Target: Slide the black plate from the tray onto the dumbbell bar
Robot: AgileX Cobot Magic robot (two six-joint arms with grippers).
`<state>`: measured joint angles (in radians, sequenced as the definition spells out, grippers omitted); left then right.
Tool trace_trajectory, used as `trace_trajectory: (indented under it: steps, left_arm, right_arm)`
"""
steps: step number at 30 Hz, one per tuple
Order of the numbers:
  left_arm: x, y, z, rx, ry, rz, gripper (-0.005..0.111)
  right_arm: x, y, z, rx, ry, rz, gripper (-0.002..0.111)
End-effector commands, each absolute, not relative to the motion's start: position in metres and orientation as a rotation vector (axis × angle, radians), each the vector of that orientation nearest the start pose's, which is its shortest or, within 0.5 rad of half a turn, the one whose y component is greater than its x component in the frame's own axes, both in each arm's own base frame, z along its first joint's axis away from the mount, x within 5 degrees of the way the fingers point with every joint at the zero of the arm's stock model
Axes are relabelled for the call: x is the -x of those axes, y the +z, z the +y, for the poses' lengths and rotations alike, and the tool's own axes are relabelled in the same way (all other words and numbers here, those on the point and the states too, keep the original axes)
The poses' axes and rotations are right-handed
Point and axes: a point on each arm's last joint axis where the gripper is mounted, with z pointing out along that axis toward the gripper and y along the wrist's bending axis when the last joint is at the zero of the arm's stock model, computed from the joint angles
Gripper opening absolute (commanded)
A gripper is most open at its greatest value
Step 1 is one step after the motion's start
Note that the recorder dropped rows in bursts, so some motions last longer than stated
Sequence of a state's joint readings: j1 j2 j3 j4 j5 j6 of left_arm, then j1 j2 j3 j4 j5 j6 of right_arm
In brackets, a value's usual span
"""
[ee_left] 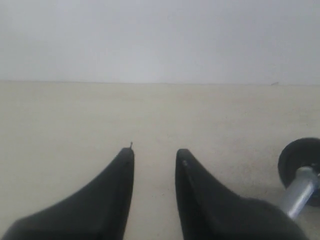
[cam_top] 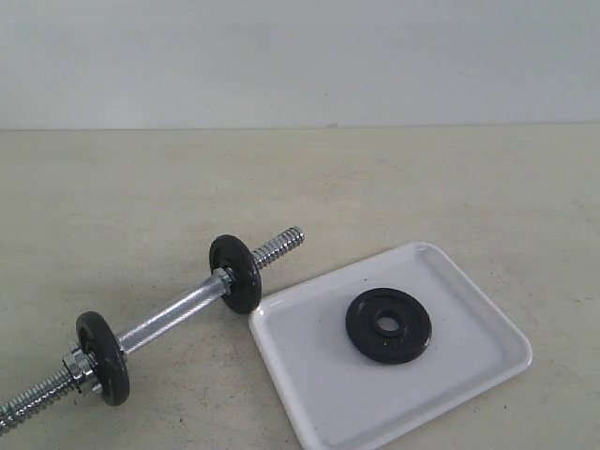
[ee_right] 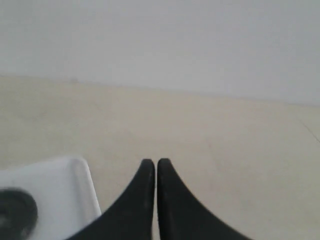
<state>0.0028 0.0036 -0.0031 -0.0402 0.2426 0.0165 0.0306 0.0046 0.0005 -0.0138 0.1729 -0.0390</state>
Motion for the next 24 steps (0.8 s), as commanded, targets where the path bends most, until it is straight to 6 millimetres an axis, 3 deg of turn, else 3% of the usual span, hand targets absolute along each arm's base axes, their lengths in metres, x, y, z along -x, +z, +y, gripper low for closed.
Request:
trace_trajectory:
  steps: [1,4,8,12,15,19,24]
  left_arm:
    - [-0.056,0.199,-0.001,0.103,-0.115,1.638,0.027]
    - [-0.056,0.205,-0.001,0.241,-0.26,1.565,0.027]
    - [-0.056,0.206,-0.003,0.342,-0.372,1.578,0.027]
    - [-0.052,0.223,-0.004,0.298,-0.368,1.565,0.027]
    - [-0.048,0.241,-0.006,0.259,-0.377,1.538,0.027]
    - [-0.038,0.27,-0.009,0.16,-0.371,1.524,0.027]
    - [-0.048,0.295,-0.019,0.0,-0.359,1.679,0.027]
  right_arm:
    - [-0.055,0.221,0.001,-0.119,0.184,1.394,0.0]
    - [-0.052,0.234,0.0,-0.208,0.307,1.233,0.0]
    - [-0.051,0.236,-0.001,-0.37,0.531,1.193,0.0]
    - [-0.054,0.225,0.002,-0.332,0.452,1.357,0.0]
    - [-0.052,0.232,0.002,-0.351,0.441,1.44,0.0]
    - [-0.052,0.251,0.002,-0.347,0.431,1.462,0.0]
    - [-0.061,0.277,0.006,-0.266,0.397,1.565,0.0]
